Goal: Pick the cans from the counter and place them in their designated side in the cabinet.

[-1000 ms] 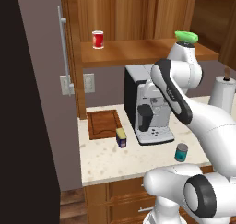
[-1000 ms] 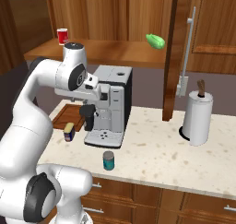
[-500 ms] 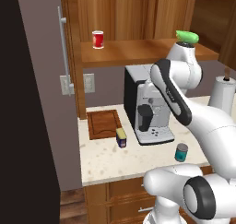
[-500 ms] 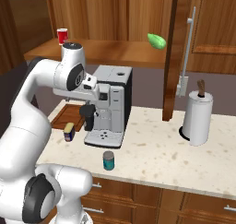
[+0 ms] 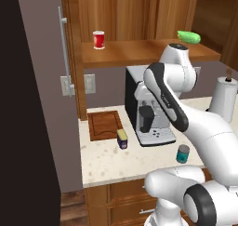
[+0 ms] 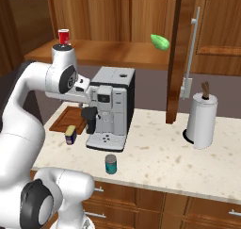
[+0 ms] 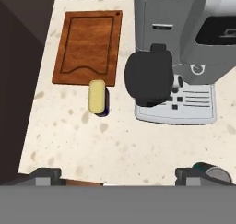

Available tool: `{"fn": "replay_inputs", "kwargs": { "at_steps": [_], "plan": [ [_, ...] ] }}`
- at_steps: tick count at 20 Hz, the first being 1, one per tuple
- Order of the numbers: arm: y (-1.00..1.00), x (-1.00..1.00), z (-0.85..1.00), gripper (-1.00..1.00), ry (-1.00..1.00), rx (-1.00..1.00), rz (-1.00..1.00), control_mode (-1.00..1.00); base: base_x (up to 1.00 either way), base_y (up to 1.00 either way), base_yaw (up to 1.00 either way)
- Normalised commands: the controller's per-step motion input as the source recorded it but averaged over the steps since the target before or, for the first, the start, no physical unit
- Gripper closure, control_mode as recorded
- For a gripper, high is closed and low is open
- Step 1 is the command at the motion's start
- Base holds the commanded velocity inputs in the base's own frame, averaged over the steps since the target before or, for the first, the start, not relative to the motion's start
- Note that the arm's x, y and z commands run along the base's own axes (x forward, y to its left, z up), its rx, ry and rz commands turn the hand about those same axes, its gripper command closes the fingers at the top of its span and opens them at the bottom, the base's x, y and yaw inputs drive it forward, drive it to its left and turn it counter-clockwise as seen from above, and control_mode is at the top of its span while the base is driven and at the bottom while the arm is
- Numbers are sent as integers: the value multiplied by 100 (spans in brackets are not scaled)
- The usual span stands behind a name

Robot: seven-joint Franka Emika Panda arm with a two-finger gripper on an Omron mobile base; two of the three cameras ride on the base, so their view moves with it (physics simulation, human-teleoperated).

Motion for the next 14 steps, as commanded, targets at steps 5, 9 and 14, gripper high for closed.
{"fn": "replay_inputs", "kwargs": {
  "at_steps": [5,9,14],
  "plan": [
    [6,2,-3,-100,0,0,0,-100,0,0,0],
    [4,0,-10,-100,0,-2,0,-100,0,0,0],
    [19,8,-10,-100,0,0,-1,-100,0,0,0]
  ]
}}
